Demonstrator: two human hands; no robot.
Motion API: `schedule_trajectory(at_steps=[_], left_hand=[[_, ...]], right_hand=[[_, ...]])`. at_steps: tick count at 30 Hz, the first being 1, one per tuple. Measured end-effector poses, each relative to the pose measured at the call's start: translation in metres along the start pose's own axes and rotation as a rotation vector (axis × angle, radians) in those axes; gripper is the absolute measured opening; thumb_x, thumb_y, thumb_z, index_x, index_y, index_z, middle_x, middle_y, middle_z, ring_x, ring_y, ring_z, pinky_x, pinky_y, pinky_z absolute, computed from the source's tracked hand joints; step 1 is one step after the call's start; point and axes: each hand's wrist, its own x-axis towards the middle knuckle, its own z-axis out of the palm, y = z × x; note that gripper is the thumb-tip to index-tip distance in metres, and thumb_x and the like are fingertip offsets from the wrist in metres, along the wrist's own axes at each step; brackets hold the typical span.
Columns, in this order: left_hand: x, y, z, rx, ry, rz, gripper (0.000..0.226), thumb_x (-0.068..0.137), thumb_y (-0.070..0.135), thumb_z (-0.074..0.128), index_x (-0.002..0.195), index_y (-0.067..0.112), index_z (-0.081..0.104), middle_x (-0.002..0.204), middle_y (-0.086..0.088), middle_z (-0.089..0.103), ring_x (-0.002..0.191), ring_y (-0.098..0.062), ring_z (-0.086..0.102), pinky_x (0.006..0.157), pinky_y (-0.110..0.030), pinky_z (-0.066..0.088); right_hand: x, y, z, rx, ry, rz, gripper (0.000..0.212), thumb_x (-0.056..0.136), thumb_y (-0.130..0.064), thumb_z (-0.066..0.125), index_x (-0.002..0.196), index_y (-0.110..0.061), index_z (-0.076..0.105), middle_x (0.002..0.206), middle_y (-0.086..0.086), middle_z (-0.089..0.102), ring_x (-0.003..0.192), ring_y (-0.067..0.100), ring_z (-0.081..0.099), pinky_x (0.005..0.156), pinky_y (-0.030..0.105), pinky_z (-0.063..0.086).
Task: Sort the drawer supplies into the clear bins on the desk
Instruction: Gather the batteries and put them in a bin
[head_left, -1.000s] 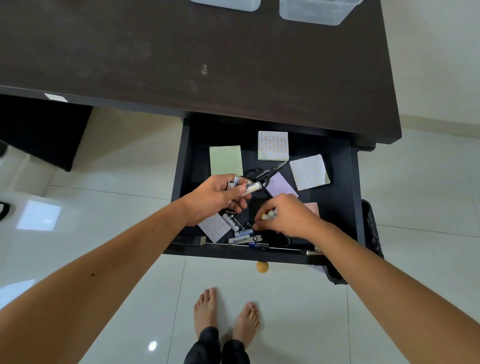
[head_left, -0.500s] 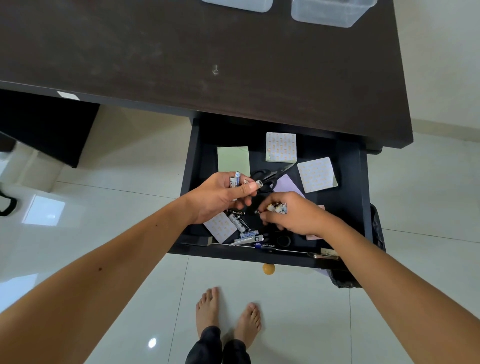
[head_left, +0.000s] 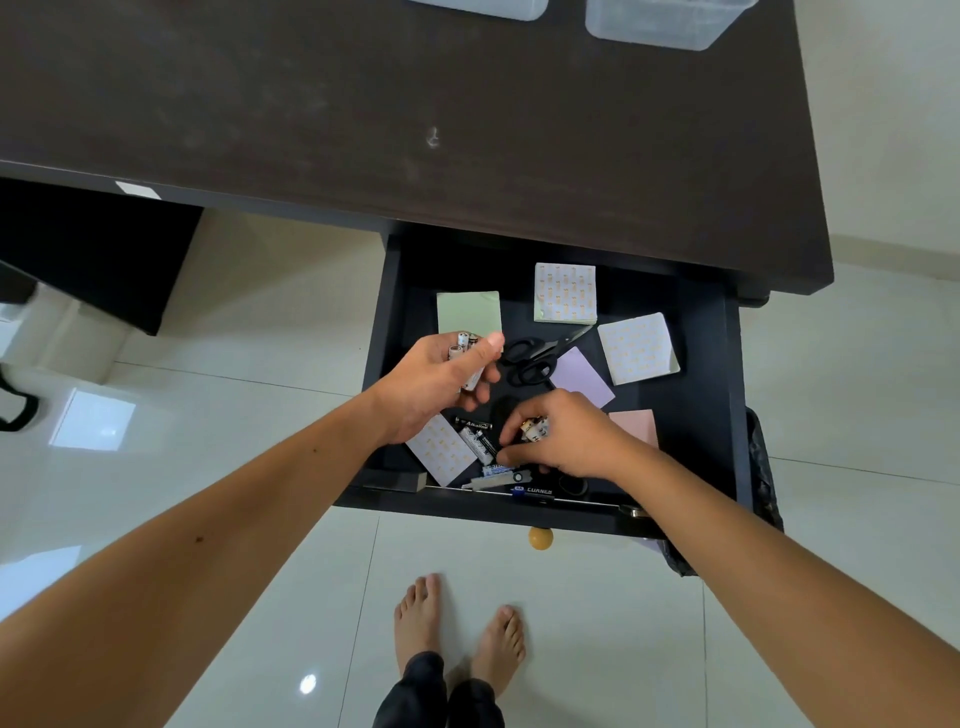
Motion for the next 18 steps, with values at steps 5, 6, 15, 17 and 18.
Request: schedule_trajectory(at_steps=[5, 6, 15, 17, 18], left_hand=[[0.002, -0.007, -0.002, 0.467, 0.063, 0.019, 0.027, 0.085, 0.039, 0.086, 0.086, 0.017, 0.071, 0.068, 0.009, 0.066, 0.058, -0.003, 0.059, 0.061, -0.02, 0.049], [0.002, -0.008, -0.002, 0.546, 0.056, 0.012, 0.024, 0.082, 0.037, 0.089, 0.085, 0.02, 0.072, 0.069, 0.011, 0.067, 0.059, -0.001, 0.059, 0.06, -0.017, 0.047], [-0.002, -0.011, -0.003, 0.972, -0.125, -0.064, 0.052, 0.068, 0.029, 0.099, 0.113, 0.027, 0.073, 0.106, 0.003, 0.069, 0.096, -0.018, 0.066, 0.074, -0.026, 0.052], [-0.002, -0.011, -0.001, 1.056, -0.147, -0.054, 0.06, 0.068, 0.027, 0.099, 0.121, 0.027, 0.07, 0.113, 0.002, 0.067, 0.102, -0.019, 0.064, 0.08, -0.029, 0.052], [-0.002, -0.011, 0.0, 1.092, -0.15, -0.045, 0.061, 0.068, 0.027, 0.099, 0.122, 0.028, 0.069, 0.114, 0.001, 0.067, 0.104, -0.02, 0.063, 0.081, -0.03, 0.053]], right_hand=[[0.002, -0.002, 0.001, -0.161, 0.07, -0.056, 0.021, 0.079, -0.038, 0.092, 0.095, -0.03, 0.081, 0.085, -0.007, 0.065, 0.073, 0.009, 0.059, 0.059, 0.023, 0.04], [0.003, -0.001, 0.0, -0.186, 0.06, -0.061, 0.02, 0.078, -0.038, 0.092, 0.094, -0.031, 0.081, 0.086, -0.006, 0.064, 0.074, 0.009, 0.058, 0.059, 0.025, 0.041], [0.004, 0.014, -0.001, -0.242, 0.026, -0.06, 0.016, 0.08, -0.047, 0.086, 0.09, -0.041, 0.075, 0.098, -0.006, 0.072, 0.095, 0.017, 0.067, 0.086, 0.046, 0.058], [0.004, 0.014, 0.0, -0.225, 0.026, -0.057, 0.021, 0.077, -0.05, 0.088, 0.091, -0.041, 0.075, 0.098, -0.005, 0.072, 0.095, 0.017, 0.068, 0.085, 0.046, 0.058], [0.004, 0.013, 0.002, -0.22, 0.03, -0.055, 0.023, 0.076, -0.051, 0.088, 0.091, -0.039, 0.076, 0.098, -0.004, 0.072, 0.094, 0.017, 0.067, 0.084, 0.046, 0.059]])
